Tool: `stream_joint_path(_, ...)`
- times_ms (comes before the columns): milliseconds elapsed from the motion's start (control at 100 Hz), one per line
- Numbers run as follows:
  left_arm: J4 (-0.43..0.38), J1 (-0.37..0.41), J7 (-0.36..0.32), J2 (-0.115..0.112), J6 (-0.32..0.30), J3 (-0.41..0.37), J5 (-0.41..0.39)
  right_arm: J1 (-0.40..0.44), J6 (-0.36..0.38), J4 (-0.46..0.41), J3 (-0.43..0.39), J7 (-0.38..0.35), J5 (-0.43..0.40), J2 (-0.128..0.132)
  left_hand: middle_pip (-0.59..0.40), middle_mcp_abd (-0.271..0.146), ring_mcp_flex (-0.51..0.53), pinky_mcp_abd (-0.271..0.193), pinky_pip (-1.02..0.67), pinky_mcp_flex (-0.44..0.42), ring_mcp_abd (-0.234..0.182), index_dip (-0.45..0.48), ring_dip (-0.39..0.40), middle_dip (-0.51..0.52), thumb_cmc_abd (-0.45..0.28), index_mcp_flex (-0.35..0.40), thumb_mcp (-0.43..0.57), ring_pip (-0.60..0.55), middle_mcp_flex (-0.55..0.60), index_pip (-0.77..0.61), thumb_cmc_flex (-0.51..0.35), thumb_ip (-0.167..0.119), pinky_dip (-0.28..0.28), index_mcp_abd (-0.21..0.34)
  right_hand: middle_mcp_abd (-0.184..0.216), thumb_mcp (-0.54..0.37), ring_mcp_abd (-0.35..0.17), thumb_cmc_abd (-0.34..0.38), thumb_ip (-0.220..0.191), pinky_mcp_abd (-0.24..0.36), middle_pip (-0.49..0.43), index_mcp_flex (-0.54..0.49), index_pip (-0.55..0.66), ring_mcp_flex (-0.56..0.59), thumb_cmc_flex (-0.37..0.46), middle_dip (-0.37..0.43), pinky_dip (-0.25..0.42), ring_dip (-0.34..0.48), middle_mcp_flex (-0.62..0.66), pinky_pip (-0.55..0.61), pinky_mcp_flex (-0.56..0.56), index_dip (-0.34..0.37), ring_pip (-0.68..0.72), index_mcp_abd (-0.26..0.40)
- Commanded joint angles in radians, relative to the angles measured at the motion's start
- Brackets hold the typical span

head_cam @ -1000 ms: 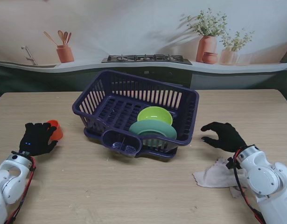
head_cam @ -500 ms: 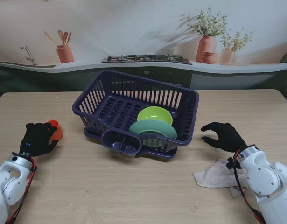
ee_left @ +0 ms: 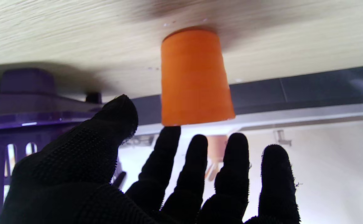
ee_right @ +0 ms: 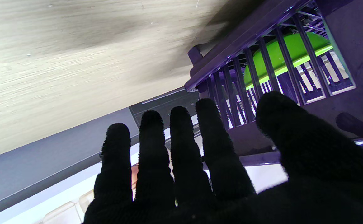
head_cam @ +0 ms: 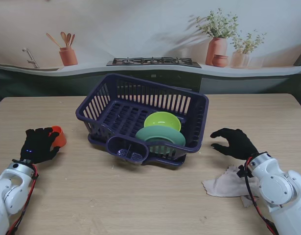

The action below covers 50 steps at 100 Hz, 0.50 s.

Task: Clear dishes and wipe the table

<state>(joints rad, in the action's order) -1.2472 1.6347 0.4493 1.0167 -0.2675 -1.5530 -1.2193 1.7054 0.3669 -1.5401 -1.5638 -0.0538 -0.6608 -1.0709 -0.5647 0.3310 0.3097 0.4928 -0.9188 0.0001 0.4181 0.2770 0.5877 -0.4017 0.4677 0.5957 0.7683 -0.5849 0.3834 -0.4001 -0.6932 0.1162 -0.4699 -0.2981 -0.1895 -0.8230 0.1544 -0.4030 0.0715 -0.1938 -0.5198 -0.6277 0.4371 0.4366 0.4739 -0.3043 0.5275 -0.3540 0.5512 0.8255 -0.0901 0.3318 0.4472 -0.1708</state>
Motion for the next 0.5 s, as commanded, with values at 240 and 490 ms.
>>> stream_joint_path(240,0.021,-0.011,-0.027,0.002,0.034,0.025,0.006,0.006,0.001,-0.006,0.001,-0.013,-0.001,0.0,-0.025,0.058,0.049,0.039,-0.083,0.041,0.049,0.009,0.011,-0.016,-0.017,0.059,0.016,-0.07,0.059,-0.025,-0.117,-0.029,-0.047,-0.016,0.021,0.001,-0.026,0.006,-0.02,0.035,0.0,0.002,0.007,-0.024,-0.033,-0.011,0.012,0.005,-0.018,-0.012,0.015,-0.004,-0.018,0.003)
stream_joint_path(490,0.035,-0.022,-0.021,-0.003,0.047,0.04,-0.009,0.005,0.005,-0.005,-0.001,-0.011,-0.002,0.0,-0.033,0.077,0.153,0.077,-0.138,0.127,0.091,0.019,0.019,-0.023,-0.018,0.136,-0.111,-0.124,0.175,-0.084,-0.328,0.007,-0.098,0.001,0.021,0.002,-0.026,0.006,-0.02,0.033,0.0,0.002,0.007,-0.023,-0.034,-0.011,0.013,0.005,-0.018,-0.012,0.014,-0.004,-0.018,0.003)
